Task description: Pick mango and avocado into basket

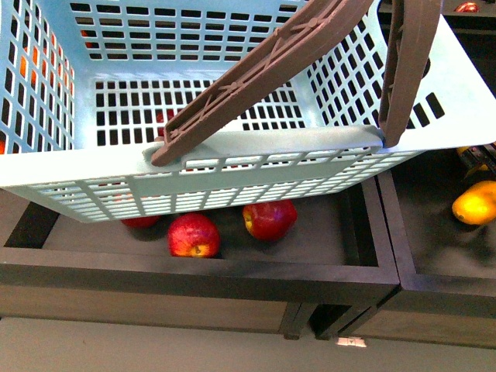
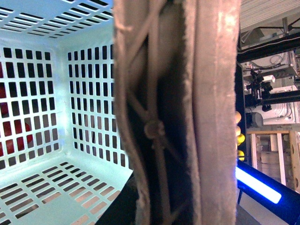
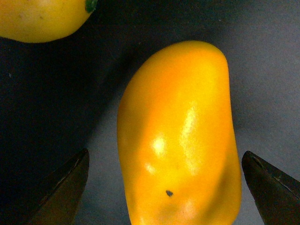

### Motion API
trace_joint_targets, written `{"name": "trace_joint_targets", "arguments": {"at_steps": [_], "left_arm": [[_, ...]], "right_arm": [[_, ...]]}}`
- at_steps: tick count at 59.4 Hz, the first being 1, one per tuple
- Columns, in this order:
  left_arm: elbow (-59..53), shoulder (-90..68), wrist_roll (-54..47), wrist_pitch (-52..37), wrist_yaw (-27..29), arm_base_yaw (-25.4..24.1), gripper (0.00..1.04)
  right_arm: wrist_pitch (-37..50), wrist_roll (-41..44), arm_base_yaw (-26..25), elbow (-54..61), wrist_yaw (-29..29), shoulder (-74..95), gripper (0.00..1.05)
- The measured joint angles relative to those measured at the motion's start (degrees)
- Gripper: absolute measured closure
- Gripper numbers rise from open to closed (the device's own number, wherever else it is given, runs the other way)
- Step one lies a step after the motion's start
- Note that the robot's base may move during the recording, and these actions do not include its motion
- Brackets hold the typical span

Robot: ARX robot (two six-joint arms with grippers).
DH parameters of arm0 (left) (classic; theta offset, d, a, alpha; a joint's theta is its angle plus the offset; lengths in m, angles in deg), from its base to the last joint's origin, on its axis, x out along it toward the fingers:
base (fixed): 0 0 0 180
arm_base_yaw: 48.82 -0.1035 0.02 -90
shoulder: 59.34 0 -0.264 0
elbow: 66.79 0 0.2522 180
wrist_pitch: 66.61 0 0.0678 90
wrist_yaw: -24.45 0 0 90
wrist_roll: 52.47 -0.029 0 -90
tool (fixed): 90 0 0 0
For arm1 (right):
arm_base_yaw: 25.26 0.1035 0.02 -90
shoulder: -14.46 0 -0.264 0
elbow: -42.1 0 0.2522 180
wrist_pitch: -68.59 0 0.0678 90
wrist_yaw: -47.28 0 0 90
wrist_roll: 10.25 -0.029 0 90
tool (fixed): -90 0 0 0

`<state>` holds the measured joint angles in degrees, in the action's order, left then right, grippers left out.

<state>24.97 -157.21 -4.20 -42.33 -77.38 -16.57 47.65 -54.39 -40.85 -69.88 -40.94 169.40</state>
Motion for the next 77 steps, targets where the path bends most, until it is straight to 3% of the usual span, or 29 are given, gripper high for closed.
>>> {"name": "trace_joint_targets", "arguments": {"at_steps": [14,29,44,53,63,77], "left_arm": [[0.0,0.0,0.0,0.0,0.02,0.0,0.91],[0.0,0.0,0.0,0.0,0.02,0.0,0.91],[0.0,0.0,0.0,0.0,0.0,0.0,0.91],[0.0,0.0,0.0,0.0,0.02,0.0,0.91],[0.0,0.0,0.0,0.0,0.0,0.0,0.91],[0.0,0.0,0.0,0.0,0.02,0.0,0.91]], "right_arm": [[-0.98,0.2,0.0,-2.62,0.15,1.75,0.1],[-0.7,0.44,-0.04,-2.89,0.15,2.03,0.41],[3.78,1.99,-0.2,1.9,-0.83,0.02,0.46],[9.99,6.16,-0.5,10.49,-2.05,-5.6,0.46],[21.68,14.14,-1.64,28.11,-5.38,-24.94,0.46],[25.99,18.71,-1.29,41.83,-10.49,-47.21,0.46]]}}
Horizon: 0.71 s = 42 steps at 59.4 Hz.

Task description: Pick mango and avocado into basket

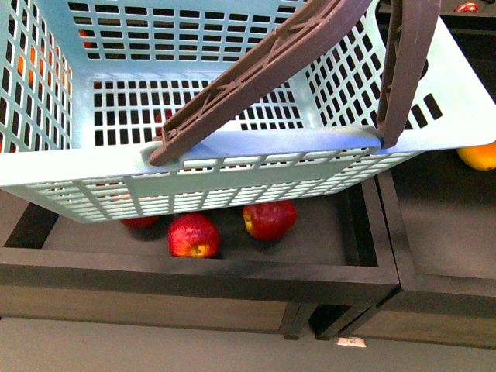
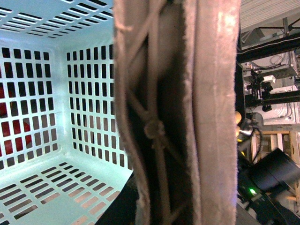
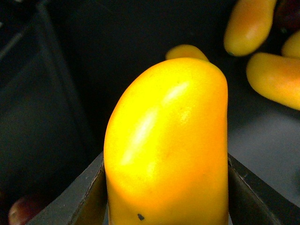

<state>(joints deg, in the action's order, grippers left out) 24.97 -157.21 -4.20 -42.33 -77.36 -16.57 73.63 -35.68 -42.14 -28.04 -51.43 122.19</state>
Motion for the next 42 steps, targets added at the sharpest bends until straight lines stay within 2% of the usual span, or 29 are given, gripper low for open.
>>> {"name": "trace_joint_targets", "arguments": {"at_steps": [18,42], "left_arm": [[0.0,0.0,0.0,0.0,0.0,0.0,0.91],[-0.02,0.0,0.02,0.0,0.0,0.0,0.91]], "right_arm": [[1.88,0.7,5.81,6.51,-2.47,-20.31,0.46],[4.39,2.64,23.45,9.01,1.7,-23.41,0.46]]}}
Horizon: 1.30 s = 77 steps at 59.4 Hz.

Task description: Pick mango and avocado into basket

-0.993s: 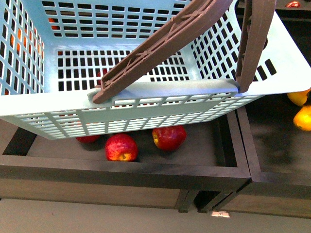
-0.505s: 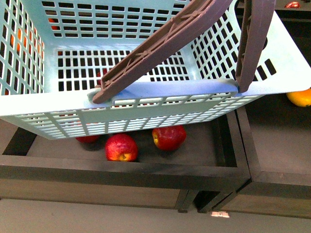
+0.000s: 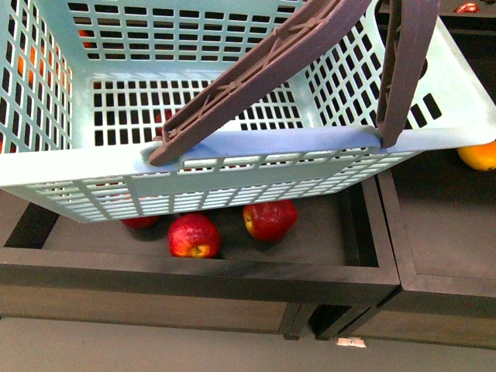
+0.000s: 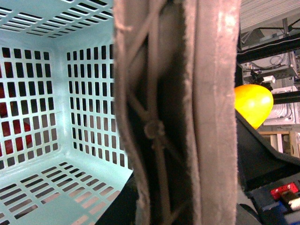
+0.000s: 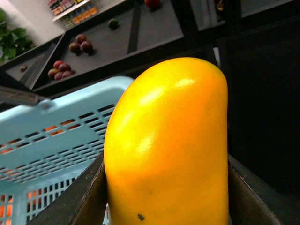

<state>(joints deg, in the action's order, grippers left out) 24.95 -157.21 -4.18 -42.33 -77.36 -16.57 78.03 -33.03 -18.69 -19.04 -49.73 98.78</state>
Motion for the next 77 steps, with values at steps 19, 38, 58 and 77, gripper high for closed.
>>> {"name": "trace_joint_targets", "arguments": {"at_steps": [19,38,58,77], "left_arm": [[0.02,0.0,-0.02,0.0,0.0,0.0,0.91],[0.02,0.0,-0.02,0.0,0.0,0.0,0.91],[0.0,-0.31,0.31,0.11,0.13,0.07,0.91],[0.0,-0.37,-0.04,0.11,0.26,-0.07,0.91]], "right_arm": [[1.07,1.62,9.55,1.86,2.14,0.2,0.46],[1.53,3.13,13.18,3.58,2.99,3.32,0.39],[1.18,2.78,9.46,4.44,3.41,-0.81,0.09],[5.53,6.4,-0.5,11.72,10.78,-10.91,0.15]]}}
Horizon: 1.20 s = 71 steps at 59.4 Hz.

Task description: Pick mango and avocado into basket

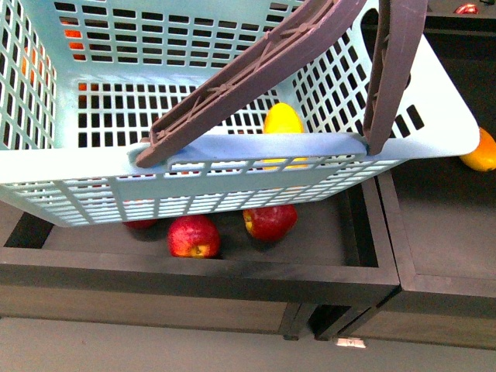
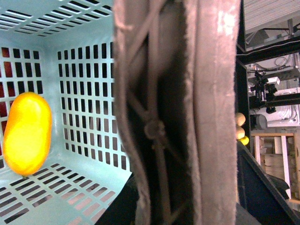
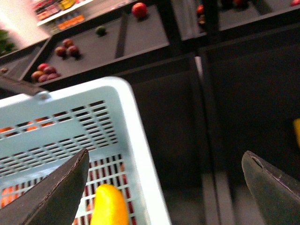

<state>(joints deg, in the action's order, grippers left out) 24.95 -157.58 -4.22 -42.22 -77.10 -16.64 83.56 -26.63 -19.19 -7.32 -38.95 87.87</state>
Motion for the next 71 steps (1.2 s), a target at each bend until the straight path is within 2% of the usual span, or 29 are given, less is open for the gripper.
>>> {"name": "trace_joint_targets", "arguments": {"at_steps": [4,8,17,20,25,26,47,71], "left_arm": [[0.0,0.0,0.02,0.0,-0.04,0.02,0.91],[0.0,-0.04,-0.17,0.0,-0.11,0.07,0.91],[0.0,-0.04,0.07,0.0,-0.46,0.07,0.91],[0.0,-0.04,0.04,0.0,-0.31,0.07,0.91],[0.0,-0.04,0.0,0.0,-0.02,0.07,0.91],[0.0,-0.04,0.0,0.0,0.0,0.07,0.91],[0.0,-0.04,0.07,0.0,-0.42,0.07,0.91],[0.0,-0.04,-0.04,0.0,-0.09,0.07,0.91]], "right_arm": [[7.78,4.92,-0.85,3.63,1.4,-0.63,0.24],[14.73,11.19,-1.29,9.53,0.81,-3.1,0.39],[16.7,14.84,-2.36,17.38,-0.35,-9.29,0.7],[16.68,15.3,-4.35,19.82,-3.45,-11.47,0.83],[16.48,15.74,-5.97,23.17,-3.39,-15.06,1.02],[16.46,16.0,-5.97,23.41,-3.43,-15.43,1.03],[9.73,16.06,-5.99,31.08,-3.76,-29.68,1.03],[9.38,16.15,-5.99,31.52,-3.76,-31.04,0.39]]}}
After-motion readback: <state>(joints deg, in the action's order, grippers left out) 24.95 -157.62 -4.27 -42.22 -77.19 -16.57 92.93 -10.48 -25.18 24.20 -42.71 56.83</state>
